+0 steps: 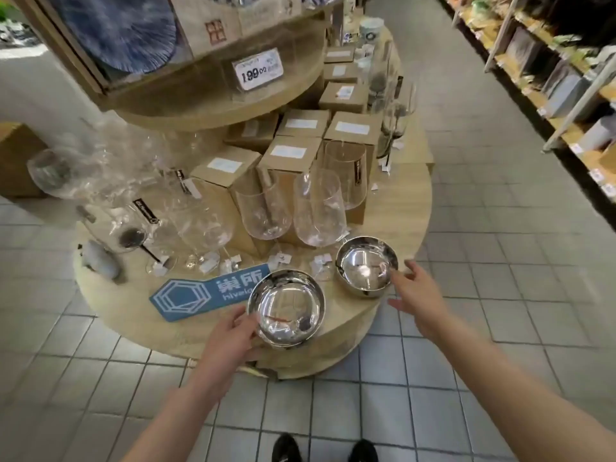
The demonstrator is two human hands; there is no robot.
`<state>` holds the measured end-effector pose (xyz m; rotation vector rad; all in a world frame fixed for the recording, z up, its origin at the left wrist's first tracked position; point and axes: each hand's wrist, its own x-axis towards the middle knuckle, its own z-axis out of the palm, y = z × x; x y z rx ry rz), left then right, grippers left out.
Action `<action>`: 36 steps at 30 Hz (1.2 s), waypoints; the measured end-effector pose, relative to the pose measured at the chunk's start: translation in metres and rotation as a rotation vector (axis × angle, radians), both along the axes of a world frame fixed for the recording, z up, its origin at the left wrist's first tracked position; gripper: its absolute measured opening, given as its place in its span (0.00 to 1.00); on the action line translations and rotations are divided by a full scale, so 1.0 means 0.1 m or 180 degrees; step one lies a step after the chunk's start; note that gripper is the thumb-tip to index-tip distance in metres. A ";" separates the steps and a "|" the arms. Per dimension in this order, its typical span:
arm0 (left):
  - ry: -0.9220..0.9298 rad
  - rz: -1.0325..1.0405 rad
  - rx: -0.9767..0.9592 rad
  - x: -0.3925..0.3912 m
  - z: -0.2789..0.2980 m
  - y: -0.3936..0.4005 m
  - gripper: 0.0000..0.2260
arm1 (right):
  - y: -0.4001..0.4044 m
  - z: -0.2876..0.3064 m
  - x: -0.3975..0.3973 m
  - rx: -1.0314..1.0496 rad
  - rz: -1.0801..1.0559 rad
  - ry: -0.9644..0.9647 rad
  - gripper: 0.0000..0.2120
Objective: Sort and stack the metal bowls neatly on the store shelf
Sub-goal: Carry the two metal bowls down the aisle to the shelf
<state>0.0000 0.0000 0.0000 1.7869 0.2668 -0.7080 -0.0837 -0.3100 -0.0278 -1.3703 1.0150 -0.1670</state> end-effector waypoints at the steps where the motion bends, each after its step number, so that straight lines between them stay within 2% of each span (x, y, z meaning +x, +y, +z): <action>1: 0.0015 0.0026 -0.0005 0.02 -0.03 -0.02 0.20 | -0.01 -0.02 0.04 0.0072 0.0001 0.0017 0.30; 6: 0.0117 0.0073 0.0075 0.05 -0.12 -0.08 0.12 | 0.02 -0.12 0.12 0.0144 -0.0039 0.0055 0.16; 15: 0.0214 -0.0475 0.0074 0.12 -0.05 -0.14 0.10 | 0.18 0.16 -0.12 0.0381 -0.0387 0.0042 0.12; 19: 0.0318 -0.1010 -0.0148 0.04 0.09 -0.26 0.14 | 0.21 0.32 -0.56 0.0376 -0.0672 0.0018 0.11; 24: 0.0403 -0.1577 -0.0305 -0.09 0.19 -0.67 0.13 | 0.14 0.47 -1.30 0.0250 -0.1412 -0.0032 0.10; 31: 0.0328 -0.2205 -0.0294 -0.39 0.20 -1.48 0.09 | -0.05 0.56 -2.35 0.0086 -0.2285 -0.0023 0.11; 36: 0.0390 -0.2438 -0.0322 -0.59 0.21 -2.19 0.11 | -0.35 0.50 -2.89 0.0163 -0.2583 -0.0240 0.08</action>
